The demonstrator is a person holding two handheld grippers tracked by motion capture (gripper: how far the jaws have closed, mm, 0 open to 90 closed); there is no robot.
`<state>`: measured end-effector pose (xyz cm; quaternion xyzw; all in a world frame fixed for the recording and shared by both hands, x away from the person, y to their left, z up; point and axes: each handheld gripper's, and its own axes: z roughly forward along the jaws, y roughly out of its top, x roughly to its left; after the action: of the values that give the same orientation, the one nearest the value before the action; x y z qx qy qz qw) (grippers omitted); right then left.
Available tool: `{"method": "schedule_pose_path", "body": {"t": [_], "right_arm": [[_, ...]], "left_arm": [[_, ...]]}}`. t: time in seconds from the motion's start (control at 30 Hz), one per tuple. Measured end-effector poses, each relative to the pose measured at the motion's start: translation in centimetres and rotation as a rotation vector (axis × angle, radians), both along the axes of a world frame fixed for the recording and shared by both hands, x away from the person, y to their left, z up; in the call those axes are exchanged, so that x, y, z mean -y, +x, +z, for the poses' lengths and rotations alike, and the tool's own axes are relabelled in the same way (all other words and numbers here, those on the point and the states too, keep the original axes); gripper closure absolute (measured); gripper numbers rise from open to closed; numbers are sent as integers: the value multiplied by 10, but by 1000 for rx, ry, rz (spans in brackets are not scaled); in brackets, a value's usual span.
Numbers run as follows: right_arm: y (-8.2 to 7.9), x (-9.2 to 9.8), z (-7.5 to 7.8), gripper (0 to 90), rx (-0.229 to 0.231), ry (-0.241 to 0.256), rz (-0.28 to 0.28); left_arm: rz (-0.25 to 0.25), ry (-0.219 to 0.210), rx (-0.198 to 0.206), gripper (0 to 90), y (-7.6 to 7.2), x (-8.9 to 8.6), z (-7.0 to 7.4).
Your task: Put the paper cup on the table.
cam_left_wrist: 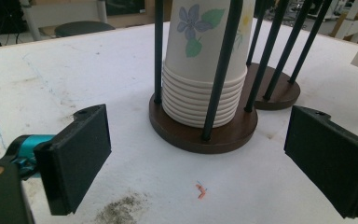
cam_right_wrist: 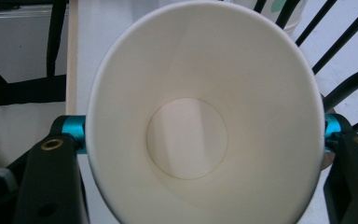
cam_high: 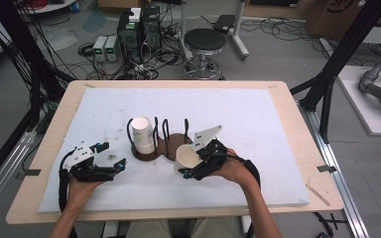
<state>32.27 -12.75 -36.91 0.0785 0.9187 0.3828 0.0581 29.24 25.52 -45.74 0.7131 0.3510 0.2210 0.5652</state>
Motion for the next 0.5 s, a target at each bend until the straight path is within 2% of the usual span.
{"method": "schedule_pose_path", "body": {"t": [0.5], "right_arm": [[1,0,-1,287,-8,0,-1]], "left_arm": [[-1,-1,1,71,0,1,0]]}}
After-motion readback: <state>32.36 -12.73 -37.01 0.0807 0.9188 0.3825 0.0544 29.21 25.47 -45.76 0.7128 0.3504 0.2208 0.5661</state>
